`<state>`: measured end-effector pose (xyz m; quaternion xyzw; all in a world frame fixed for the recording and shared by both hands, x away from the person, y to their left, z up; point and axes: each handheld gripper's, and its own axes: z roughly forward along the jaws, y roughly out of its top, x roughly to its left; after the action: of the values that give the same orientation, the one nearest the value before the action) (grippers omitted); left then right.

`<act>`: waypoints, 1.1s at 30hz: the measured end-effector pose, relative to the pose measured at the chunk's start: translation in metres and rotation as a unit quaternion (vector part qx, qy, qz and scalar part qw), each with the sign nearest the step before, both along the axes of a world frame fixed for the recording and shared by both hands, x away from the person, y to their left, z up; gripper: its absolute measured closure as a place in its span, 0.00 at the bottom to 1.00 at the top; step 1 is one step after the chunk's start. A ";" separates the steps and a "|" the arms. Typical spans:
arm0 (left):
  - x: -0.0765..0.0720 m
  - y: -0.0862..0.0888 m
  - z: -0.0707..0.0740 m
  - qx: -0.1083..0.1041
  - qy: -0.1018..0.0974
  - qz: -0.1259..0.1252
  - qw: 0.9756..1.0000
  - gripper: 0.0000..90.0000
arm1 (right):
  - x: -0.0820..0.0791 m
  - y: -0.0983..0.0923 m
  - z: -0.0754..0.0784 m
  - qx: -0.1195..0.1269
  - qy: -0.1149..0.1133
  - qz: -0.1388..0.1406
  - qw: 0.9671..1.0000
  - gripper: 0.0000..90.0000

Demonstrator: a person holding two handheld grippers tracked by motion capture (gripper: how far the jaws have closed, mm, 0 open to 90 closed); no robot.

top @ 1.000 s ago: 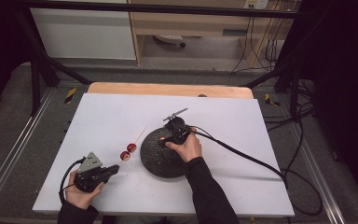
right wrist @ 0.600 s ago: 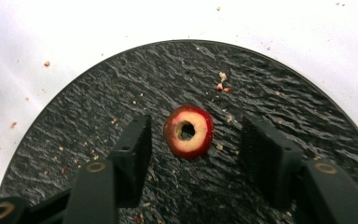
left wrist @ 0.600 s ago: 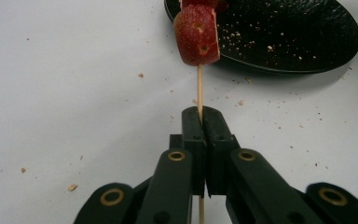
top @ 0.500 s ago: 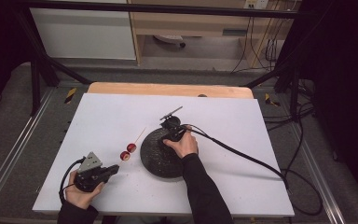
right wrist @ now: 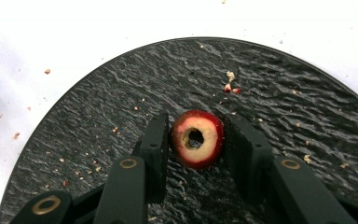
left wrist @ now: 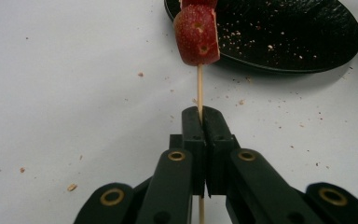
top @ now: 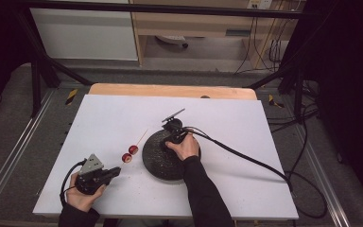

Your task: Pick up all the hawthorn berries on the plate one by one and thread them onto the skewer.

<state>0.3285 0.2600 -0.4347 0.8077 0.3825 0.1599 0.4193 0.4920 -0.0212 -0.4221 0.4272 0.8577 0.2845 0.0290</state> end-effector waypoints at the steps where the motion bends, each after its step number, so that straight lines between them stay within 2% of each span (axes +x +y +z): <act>1: 0.000 0.000 0.000 0.000 0.000 0.000 1.000 0.98 | 0.000 0.000 0.000 0.000 0.002 0.000 1.000 0.70; 4: 0.000 0.000 0.000 0.000 -0.001 -0.001 1.000 0.98 | -0.001 -0.001 0.002 -0.003 0.000 -0.004 1.000 0.70; 7: 0.000 0.000 0.000 0.001 -0.001 -0.001 1.000 0.98 | -0.005 -0.001 0.006 0.014 0.002 -0.004 1.000 0.70; 20: -0.001 -0.002 0.001 0.001 -0.005 -0.002 1.000 0.98 | -0.025 -0.012 0.030 0.046 -0.026 -0.004 0.999 0.70; 26: -0.001 -0.003 0.000 0.000 -0.004 -0.004 1.000 0.98 | -0.034 -0.025 0.031 0.082 -0.045 -0.014 0.995 0.70; 30: -0.002 -0.004 0.000 0.000 -0.004 -0.004 1.000 0.98 | -0.039 -0.036 0.029 0.109 -0.060 -0.022 0.992 0.70; 33: -0.002 -0.005 0.000 0.000 -0.003 -0.006 1.000 0.98 | -0.044 -0.044 0.026 0.134 -0.062 -0.030 0.989 0.70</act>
<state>0.3268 0.2551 -0.4349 0.8094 0.3762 0.1602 0.4216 0.4482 -0.0647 -0.3959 0.4343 0.7953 0.4217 0.0337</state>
